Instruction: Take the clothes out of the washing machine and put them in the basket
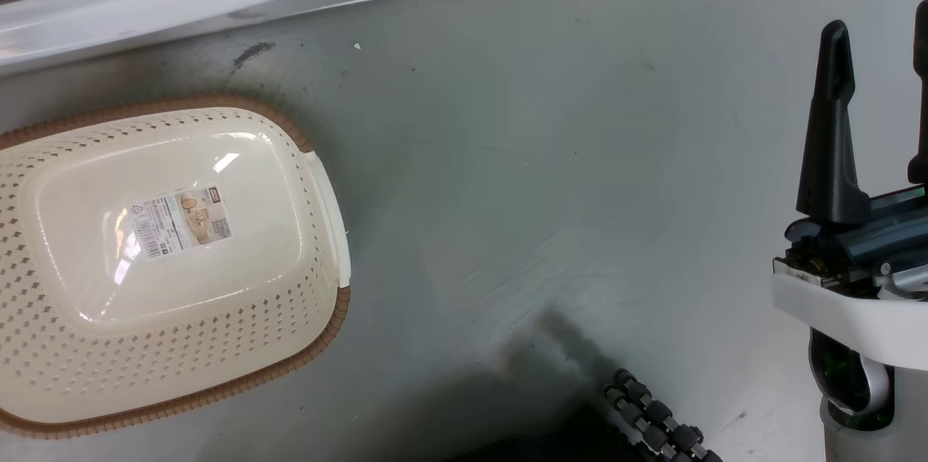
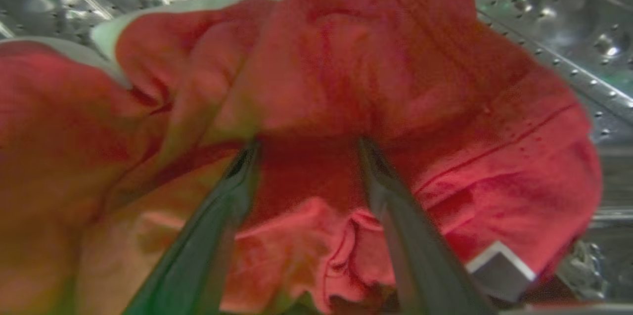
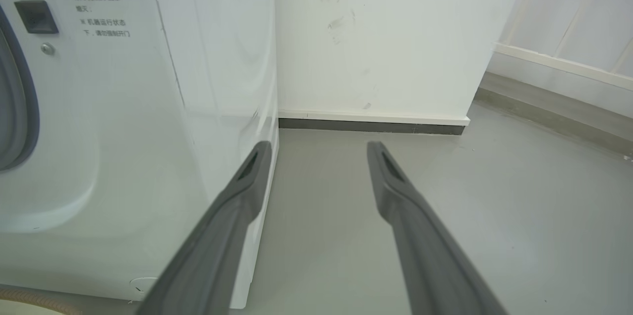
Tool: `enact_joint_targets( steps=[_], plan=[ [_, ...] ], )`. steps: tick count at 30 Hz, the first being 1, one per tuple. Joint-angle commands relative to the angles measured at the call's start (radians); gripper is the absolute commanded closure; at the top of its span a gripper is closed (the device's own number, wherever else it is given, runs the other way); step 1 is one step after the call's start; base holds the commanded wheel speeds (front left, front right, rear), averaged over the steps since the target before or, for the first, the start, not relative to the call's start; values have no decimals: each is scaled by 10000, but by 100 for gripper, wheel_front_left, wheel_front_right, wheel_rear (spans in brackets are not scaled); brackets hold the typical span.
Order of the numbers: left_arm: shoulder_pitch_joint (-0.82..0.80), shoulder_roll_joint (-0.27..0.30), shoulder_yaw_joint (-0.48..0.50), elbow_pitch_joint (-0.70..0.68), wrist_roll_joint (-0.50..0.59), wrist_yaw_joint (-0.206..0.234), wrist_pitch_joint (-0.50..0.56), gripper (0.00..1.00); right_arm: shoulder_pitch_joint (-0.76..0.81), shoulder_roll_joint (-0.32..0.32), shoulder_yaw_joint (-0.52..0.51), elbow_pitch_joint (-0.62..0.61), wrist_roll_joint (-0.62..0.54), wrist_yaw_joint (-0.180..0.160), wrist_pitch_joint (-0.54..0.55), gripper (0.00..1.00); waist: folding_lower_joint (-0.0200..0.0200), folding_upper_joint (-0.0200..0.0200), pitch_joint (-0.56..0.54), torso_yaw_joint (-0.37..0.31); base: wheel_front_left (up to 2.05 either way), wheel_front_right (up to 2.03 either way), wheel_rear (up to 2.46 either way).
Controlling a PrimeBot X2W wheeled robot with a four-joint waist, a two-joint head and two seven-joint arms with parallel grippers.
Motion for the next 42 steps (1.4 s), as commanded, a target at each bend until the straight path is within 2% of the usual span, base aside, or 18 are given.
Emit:
enact_joint_targets(
  steps=[1,11,12,17,21,27,31,42],
  plan=[
    [-115,-15,-36,58,43,43,5,0,-112,12,-26,-20,79,-10,-21,0,-1,-1,97,-43,0,0,0],
    [-204,-193,-358,538,187,114,-202,0,-253,12,8,53,132,-10,-21,0,-1,-1,331,-96,0,0,0],
    [-214,-176,-368,516,174,108,-351,98,-261,12,6,65,119,-10,-21,0,-1,-1,304,-90,0,0,0],
    [-114,-48,-507,586,188,55,-1052,100,-200,12,22,179,34,-10,-21,0,-1,-1,-21,-57,0,0,0],
    [140,-170,-425,803,-64,15,-1706,100,-79,12,-35,263,-57,-10,-21,0,-1,-1,-421,55,0,0,0],
    [930,-354,-388,948,-382,4,-3243,100,69,12,0,344,-218,-10,-21,0,-1,-1,-1181,263,0,0,0],
    [1792,-641,-479,1010,-708,-10,-4246,100,299,11,-55,467,-358,-10,-21,0,-1,-1,-1770,460,0,0,0],
    [4583,-891,-1395,112,-1861,-17,-6918,100,951,8,-56,822,-665,-10,-21,0,-1,-1,-3567,1005,0,0,0]
  ],
)
